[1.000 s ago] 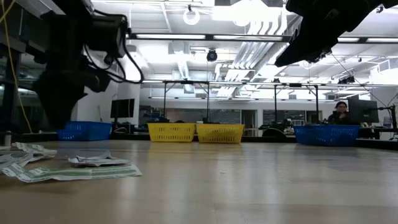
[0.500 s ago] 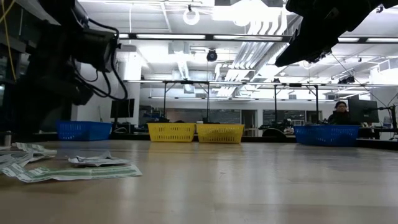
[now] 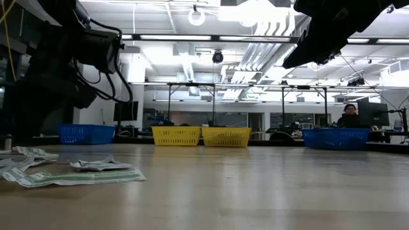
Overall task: Pick & Place First Aid Supplies
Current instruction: Put the green bandage pack into the right yellow bin
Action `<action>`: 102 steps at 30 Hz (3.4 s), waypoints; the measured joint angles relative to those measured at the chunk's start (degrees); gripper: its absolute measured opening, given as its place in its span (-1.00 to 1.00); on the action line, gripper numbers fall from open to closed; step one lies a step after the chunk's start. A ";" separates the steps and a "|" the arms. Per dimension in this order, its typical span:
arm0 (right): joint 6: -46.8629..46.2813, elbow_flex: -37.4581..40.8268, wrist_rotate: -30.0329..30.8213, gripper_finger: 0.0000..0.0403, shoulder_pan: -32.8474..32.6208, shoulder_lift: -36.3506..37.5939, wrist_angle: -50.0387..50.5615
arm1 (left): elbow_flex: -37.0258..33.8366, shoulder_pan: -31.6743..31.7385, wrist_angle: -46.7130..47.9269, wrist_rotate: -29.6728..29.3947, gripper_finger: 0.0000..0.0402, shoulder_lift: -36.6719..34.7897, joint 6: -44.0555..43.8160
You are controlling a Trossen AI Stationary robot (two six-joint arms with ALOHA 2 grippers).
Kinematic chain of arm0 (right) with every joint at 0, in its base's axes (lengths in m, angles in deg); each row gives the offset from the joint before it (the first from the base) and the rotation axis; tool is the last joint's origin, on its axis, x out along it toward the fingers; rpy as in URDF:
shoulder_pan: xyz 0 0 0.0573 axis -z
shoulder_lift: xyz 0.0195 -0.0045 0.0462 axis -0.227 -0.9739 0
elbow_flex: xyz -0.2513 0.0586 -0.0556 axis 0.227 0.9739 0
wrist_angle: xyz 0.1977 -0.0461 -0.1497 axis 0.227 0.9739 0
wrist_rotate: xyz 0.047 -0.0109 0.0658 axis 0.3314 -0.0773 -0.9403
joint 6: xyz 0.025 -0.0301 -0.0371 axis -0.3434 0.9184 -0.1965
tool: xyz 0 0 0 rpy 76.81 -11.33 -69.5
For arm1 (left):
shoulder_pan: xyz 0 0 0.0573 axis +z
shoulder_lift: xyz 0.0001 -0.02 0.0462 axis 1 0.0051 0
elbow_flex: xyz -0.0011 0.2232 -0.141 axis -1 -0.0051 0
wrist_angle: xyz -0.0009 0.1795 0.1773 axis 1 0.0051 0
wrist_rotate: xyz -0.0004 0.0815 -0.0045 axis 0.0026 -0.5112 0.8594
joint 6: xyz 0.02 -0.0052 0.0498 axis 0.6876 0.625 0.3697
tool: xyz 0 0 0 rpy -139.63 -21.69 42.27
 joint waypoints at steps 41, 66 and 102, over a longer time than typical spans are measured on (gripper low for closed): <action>0.48 0.00 0.46 -0.92 -0.02 -0.02 -0.46 | -13.73 0.08 -10.81 3.76 -0.32 -17.96 -8.92; 0.48 0.00 0.61 -0.92 -0.01 -0.02 -0.58 | -17.38 0.11 -17.32 7.21 -0.32 -21.79 -10.72; 0.44 0.00 0.44 -0.92 -0.02 -0.02 -0.44 | -23.58 0.02 -36.12 9.69 -0.86 -22.36 -16.57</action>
